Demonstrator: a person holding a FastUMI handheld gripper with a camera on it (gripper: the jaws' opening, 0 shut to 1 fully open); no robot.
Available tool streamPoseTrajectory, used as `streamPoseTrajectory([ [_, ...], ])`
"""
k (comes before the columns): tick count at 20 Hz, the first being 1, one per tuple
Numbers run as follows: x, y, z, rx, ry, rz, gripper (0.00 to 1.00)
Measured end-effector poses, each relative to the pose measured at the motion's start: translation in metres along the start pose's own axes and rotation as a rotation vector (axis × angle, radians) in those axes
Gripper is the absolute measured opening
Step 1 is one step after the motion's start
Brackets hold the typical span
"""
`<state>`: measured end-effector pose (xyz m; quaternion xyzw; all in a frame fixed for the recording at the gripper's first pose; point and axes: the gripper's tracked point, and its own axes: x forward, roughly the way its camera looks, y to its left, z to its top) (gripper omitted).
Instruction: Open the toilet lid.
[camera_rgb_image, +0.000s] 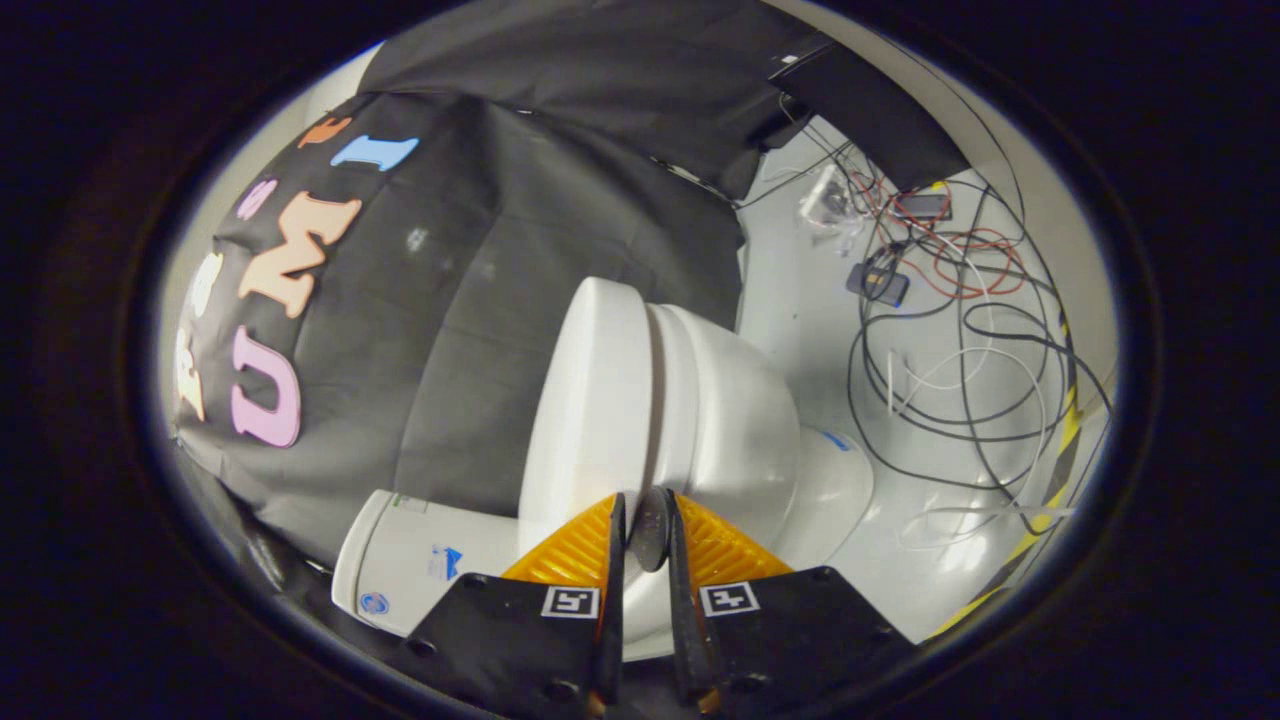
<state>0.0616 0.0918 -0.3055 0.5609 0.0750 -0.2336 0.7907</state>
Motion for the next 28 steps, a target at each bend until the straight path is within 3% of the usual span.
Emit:
streamPoseTrajectory([
  [6, -0.009, 0.024, 0.008, -0.071, -0.016, 0.082, 0.23],
  [12, -0.027, 0.087, 0.017, -0.248, -0.059, 0.166, 0.23],
  [15, -0.038, 0.132, 0.014, -0.311, -0.083, 0.248, 0.23],
  [28, -0.062, 0.261, -0.041, -0.692, -0.045, 0.446, 0.25],
])
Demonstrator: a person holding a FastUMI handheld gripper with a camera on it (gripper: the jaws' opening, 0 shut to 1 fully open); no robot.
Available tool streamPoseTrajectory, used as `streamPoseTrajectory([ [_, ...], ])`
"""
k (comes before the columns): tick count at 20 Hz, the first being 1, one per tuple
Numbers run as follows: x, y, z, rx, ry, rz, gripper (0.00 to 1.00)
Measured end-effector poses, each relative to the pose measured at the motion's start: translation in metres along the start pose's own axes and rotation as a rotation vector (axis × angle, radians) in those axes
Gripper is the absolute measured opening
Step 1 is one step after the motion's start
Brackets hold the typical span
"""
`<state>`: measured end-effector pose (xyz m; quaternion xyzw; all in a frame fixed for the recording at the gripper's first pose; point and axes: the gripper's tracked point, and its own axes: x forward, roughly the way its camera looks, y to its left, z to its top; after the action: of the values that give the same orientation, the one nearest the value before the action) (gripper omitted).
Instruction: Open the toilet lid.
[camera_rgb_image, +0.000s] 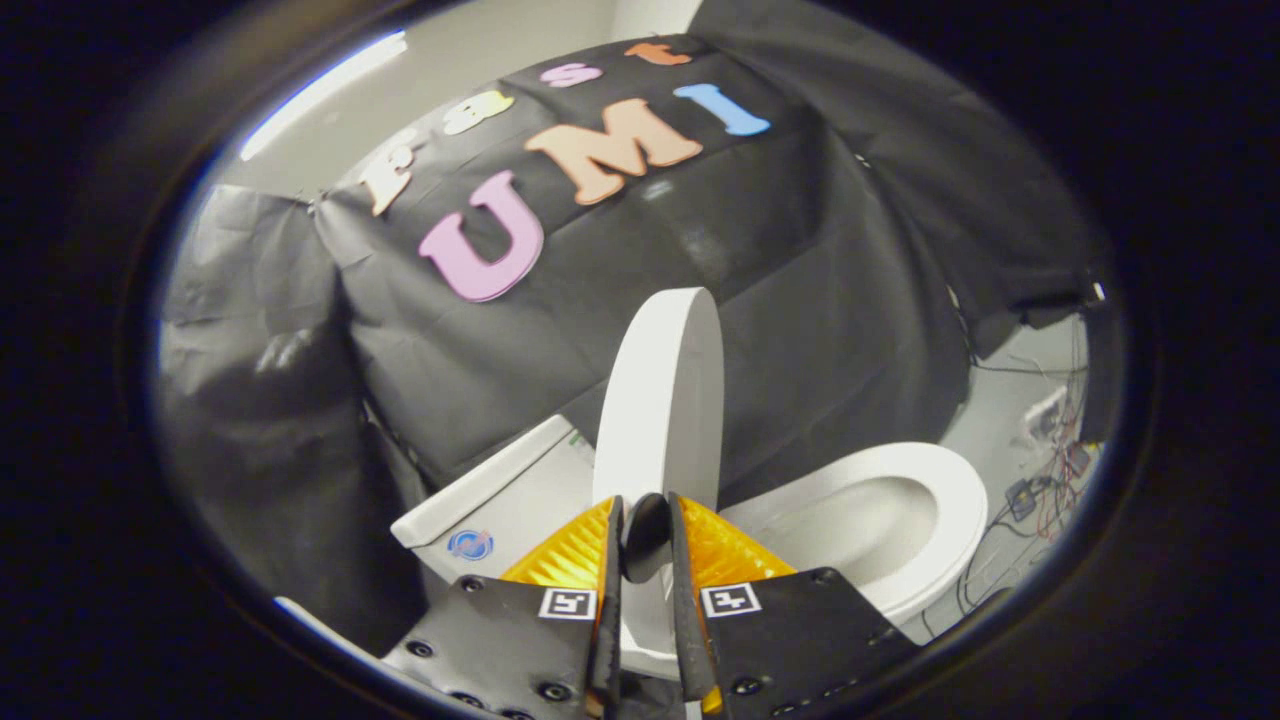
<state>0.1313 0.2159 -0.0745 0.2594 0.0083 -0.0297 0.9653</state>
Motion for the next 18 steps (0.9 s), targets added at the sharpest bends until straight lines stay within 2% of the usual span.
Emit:
streamPoseTrajectory([
  [7, 0.03, 0.091, -0.015, -0.126, 0.041, 0.179, 0.29],
  [18, 0.067, 0.161, -0.061, -0.174, 0.1, 0.314, 0.29],
])
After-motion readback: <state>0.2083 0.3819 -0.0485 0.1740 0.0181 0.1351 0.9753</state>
